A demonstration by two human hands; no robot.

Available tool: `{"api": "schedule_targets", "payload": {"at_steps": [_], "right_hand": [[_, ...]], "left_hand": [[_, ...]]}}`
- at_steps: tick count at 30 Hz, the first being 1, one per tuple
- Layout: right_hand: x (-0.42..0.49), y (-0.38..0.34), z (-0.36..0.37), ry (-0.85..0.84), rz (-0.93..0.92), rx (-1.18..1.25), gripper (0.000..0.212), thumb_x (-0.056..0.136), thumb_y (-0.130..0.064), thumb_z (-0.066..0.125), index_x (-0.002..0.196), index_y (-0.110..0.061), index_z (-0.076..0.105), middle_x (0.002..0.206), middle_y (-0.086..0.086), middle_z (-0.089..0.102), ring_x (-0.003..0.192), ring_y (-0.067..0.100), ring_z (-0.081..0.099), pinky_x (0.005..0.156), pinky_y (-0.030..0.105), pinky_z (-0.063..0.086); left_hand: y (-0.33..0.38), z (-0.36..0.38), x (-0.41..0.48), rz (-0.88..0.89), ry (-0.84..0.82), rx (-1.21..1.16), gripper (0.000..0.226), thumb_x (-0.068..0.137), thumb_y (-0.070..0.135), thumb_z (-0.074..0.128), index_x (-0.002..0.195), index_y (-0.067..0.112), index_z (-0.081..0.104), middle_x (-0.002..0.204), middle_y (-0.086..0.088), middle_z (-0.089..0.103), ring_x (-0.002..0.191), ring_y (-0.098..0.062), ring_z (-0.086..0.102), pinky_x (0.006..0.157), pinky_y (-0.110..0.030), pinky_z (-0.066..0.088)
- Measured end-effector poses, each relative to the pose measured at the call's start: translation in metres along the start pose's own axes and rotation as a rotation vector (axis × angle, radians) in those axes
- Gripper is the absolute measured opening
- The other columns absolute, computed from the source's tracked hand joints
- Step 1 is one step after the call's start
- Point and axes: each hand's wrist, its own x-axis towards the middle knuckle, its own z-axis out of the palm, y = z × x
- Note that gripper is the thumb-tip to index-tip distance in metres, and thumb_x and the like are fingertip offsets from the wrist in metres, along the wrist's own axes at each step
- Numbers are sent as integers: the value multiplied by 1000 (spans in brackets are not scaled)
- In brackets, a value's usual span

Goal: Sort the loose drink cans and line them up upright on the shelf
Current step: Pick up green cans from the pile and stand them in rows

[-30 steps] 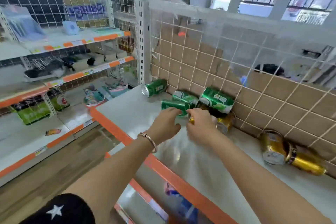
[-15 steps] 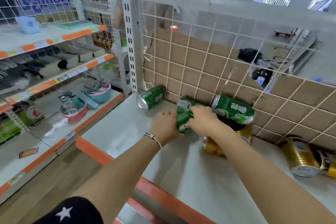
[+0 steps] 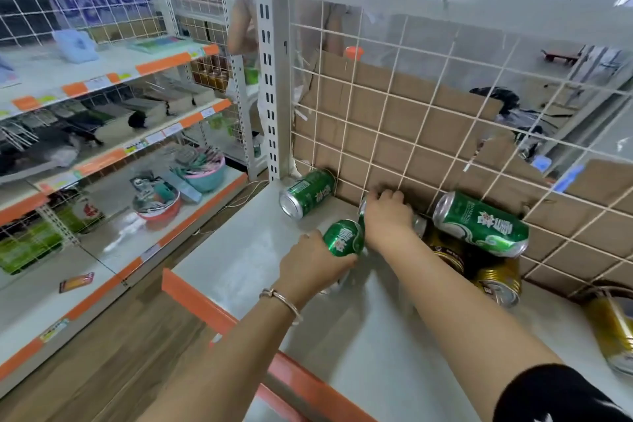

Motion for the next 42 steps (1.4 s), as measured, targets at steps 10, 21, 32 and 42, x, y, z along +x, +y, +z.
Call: {"api": "schedule_targets", "payload": {"at_steps": [10,21,32,42], "right_hand": [[-7,0,-14,-43,-44,-72,52,88,-25,60,135,-8,46,136,14,39,125,32,36,90,41,45],[-41,4,-17,130,131,966,78,67,-41,77,127,-5,43,121,10,47,96,24,51,73,30,40],[-115,9,27,-35,76,257,68,74,-55,58,124,-10,44,125,5,54,120,22,48,116,42,17],[-105,-5,30,-42,43,412,86,87,-53,51,149,-7,11,146,13,36,132,32,35,108,47,30]], "left_hand": [[-5,0,-5,-17,14,-91,61,72,61,61,113,17,48,107,-5,57,92,-21,58,64,-27,42],[-25,-3,-28,-88,29,-285,50,73,59,63,97,17,49,95,-5,58,78,-20,59,57,-28,40],[-38,-8,-34,-106,29,-482,45,80,50,64,96,11,49,88,-5,56,64,-11,55,48,-23,41],[-39,-10,-24,-175,-97,-450,75,52,66,60,102,11,50,106,-10,54,94,-24,59,69,-30,47]]}}
